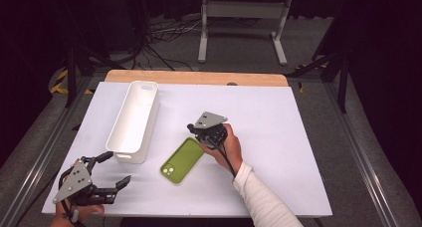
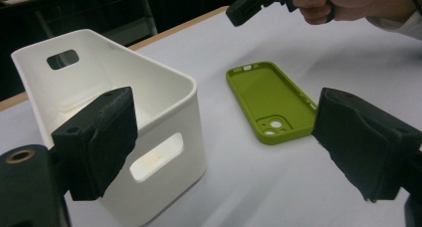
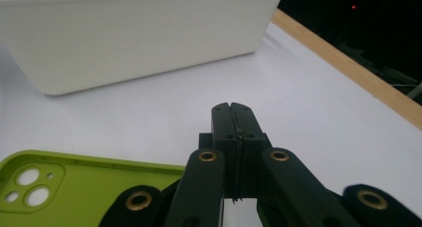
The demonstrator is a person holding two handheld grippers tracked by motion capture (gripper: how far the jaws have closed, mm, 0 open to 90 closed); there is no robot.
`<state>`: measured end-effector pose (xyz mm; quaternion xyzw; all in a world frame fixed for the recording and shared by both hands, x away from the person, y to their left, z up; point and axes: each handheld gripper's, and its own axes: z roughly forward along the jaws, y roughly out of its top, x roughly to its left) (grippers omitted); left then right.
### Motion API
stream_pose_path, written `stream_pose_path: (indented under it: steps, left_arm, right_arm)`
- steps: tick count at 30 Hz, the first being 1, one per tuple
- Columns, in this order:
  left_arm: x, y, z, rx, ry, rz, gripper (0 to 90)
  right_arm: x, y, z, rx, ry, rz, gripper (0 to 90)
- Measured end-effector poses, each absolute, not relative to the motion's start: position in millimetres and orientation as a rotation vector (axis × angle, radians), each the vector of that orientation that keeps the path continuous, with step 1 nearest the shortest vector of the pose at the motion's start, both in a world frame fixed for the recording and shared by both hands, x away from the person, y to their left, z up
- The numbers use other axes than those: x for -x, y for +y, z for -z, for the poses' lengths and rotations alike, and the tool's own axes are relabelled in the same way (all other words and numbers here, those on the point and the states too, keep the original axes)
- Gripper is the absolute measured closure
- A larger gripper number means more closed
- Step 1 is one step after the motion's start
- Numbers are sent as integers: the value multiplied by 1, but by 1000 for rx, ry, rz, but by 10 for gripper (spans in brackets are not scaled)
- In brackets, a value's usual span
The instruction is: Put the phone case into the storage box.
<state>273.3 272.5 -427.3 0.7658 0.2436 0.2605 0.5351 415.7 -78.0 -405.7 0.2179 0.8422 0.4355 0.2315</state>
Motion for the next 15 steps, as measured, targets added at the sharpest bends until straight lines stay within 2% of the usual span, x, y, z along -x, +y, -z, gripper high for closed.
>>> stream_pose_path:
  steps: [15]
  left_arm:
    - [-272,274,427,-1809,587,-651,93]
  right_arm:
    - [-446,-44,443,-609,2504,-1017,900]
